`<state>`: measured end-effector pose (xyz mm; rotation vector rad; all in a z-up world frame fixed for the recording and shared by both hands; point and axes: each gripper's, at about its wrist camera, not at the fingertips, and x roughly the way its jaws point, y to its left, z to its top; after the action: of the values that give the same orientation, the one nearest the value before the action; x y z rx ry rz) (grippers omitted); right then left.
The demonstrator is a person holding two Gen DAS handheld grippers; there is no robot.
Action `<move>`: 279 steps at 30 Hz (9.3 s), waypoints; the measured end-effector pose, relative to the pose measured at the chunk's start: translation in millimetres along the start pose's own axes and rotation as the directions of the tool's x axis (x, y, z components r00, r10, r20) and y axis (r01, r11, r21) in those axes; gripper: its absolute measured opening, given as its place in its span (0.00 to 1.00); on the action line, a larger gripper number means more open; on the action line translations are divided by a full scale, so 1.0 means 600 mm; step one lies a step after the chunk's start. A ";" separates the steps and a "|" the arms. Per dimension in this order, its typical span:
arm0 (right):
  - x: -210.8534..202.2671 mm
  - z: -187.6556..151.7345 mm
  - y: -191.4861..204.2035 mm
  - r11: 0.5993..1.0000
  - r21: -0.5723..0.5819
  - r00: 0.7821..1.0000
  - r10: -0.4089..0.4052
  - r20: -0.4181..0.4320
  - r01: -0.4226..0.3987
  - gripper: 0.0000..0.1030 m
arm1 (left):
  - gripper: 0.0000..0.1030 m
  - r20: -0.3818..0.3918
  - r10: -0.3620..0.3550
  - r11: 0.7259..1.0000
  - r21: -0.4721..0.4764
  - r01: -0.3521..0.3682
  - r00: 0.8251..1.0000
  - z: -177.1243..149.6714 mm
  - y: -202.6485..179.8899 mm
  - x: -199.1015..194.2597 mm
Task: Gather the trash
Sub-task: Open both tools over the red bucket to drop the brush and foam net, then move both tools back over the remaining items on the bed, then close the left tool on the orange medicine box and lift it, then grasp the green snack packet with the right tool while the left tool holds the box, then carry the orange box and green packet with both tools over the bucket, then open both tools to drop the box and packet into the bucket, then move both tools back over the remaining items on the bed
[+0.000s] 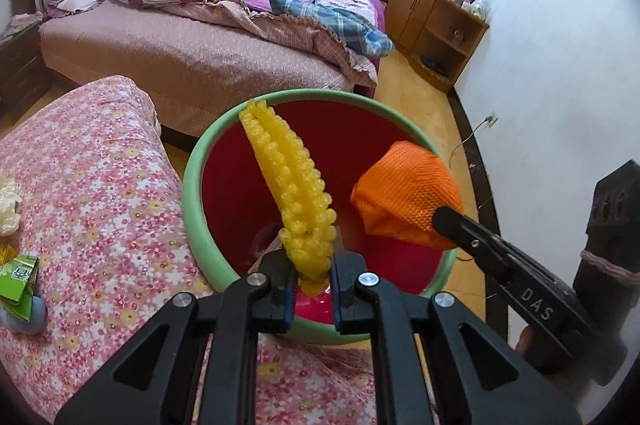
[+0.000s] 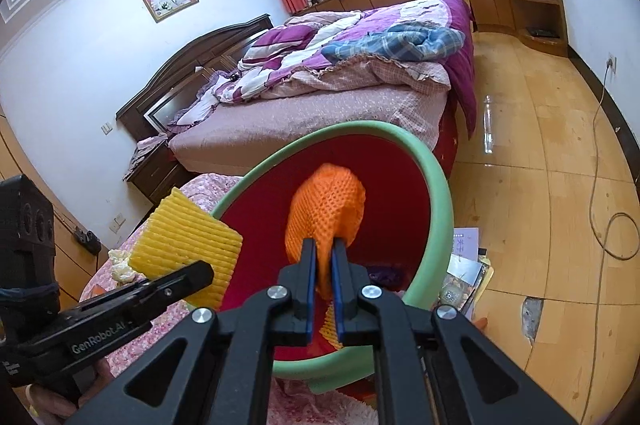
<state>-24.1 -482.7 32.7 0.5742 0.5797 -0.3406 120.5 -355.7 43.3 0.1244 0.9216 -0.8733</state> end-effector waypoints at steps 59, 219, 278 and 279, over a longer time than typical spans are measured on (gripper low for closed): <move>0.041 -0.096 0.263 0.975 -0.134 0.976 0.155 -0.155 -0.176 0.67 | 0.59 0.041 0.460 0.821 -0.401 -0.407 0.887 -0.102 0.382 -0.229; -0.070 -0.027 0.051 0.994 0.089 0.997 0.064 0.040 -0.067 0.57 | 0.51 0.113 0.124 0.991 -0.064 -0.118 0.986 -0.028 0.071 -0.125; -0.028 -0.035 0.066 0.991 0.087 0.995 0.104 -0.012 -0.102 0.79 | 0.95 0.120 0.343 0.934 -0.152 -0.324 0.932 -0.085 0.167 -0.133; -0.029 -0.036 0.070 0.991 0.083 0.994 0.106 -0.013 -0.104 0.79 | 0.95 0.120 0.349 0.931 -0.158 -0.329 0.929 -0.090 0.175 -0.138</move>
<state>-27.8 -434.2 45.2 0.6845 0.5516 -0.2609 135.5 -212.2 43.6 0.0979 0.7891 -0.4885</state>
